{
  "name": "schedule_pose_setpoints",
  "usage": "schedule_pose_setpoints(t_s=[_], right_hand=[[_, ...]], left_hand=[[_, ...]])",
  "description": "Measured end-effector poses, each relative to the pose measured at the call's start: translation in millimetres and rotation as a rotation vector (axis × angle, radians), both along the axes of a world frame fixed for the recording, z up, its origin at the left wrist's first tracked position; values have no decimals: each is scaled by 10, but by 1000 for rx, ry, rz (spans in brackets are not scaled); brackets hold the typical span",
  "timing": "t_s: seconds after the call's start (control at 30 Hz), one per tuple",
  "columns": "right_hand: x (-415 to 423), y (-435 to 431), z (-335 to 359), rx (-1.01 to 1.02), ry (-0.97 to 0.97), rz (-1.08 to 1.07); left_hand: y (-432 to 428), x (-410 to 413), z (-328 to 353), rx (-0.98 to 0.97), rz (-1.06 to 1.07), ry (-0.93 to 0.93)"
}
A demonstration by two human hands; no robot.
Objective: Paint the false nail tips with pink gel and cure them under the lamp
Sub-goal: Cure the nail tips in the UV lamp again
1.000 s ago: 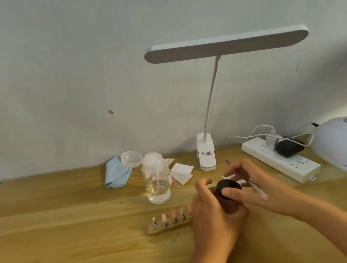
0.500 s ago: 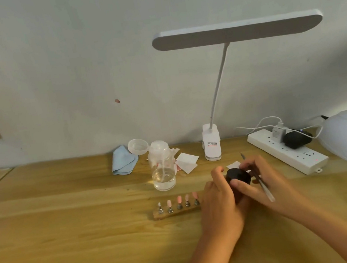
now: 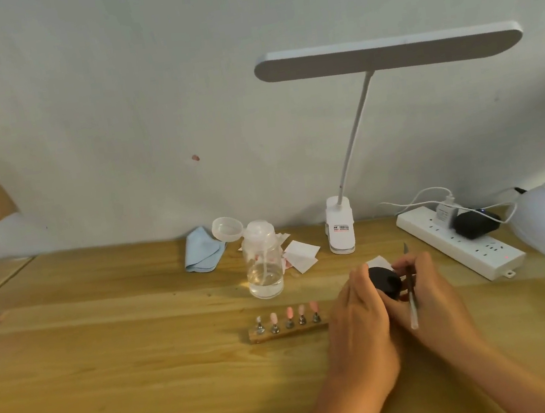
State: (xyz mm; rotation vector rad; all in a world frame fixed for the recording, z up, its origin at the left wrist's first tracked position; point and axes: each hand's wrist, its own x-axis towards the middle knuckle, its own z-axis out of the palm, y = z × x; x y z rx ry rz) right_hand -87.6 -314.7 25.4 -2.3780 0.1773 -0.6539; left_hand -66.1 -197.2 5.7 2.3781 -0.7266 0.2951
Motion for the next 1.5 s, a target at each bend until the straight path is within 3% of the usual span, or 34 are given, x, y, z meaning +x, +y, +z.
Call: schedule_pose_setpoints(t_s=[0.23, 0.33, 0.4, 0.53, 0.7, 0.8, 1.0, 1.17, 1.33, 1.43, 1.5], right_hand=[[45, 114, 13, -56, -19, -30], [81, 148, 47, -168, -19, -68], [118, 190, 53, -215, -7, -67], [228, 291, 57, -190, 27, -72], [228, 318, 52, -69, 148, 0], [89, 297, 64, -74, 40, -90], [-149, 469, 137, -196, -314, -8], [-196, 815, 279, -395, -250, 118], [-141, 1174, 515, -492, -150, 252], [-125, 1202, 596, -531, -91, 343], [-194, 1064, 533, -413, -75, 263]], left_hand=[[463, -122, 330, -189, -168, -171], [1016, 19, 372, -305, -13, -215], [1403, 142, 318, -233, 105, -149], [1799, 267, 85, -1, 142, 74], [1797, 339, -29, 13, 136, 72], [1775, 350, -35, 7, 118, 105], [1559, 267, -9, -138, 78, 188], [1587, 170, 226, -383, 54, 280], [1520, 7, 524, -632, -319, 478], [1485, 29, 470, -672, -197, 452], [1566, 125, 378, -663, -92, 407]])
